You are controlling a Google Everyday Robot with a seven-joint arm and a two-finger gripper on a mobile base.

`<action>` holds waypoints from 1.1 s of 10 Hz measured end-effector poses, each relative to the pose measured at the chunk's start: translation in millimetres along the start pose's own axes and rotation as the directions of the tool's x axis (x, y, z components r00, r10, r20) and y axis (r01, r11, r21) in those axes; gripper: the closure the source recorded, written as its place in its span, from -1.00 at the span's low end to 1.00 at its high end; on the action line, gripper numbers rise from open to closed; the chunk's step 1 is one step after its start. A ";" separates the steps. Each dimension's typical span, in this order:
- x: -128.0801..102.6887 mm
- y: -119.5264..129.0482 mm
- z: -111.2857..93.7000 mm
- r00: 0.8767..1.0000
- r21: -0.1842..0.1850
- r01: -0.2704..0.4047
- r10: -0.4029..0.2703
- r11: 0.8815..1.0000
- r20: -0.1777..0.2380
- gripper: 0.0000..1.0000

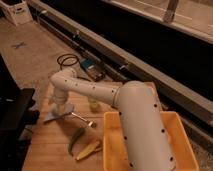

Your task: Place towel in paper cup

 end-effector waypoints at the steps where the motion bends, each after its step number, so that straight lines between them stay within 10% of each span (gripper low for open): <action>1: 5.5 0.6 5.2 1.000 -0.009 -0.003 0.003 1.000 0.012 -0.23; 6: 14.4 9.1 25.6 0.994 -0.049 -0.024 0.029 0.999 0.106 -0.06; 11: 9.9 12.5 20.6 0.994 -0.036 -0.008 0.011 0.999 0.108 0.95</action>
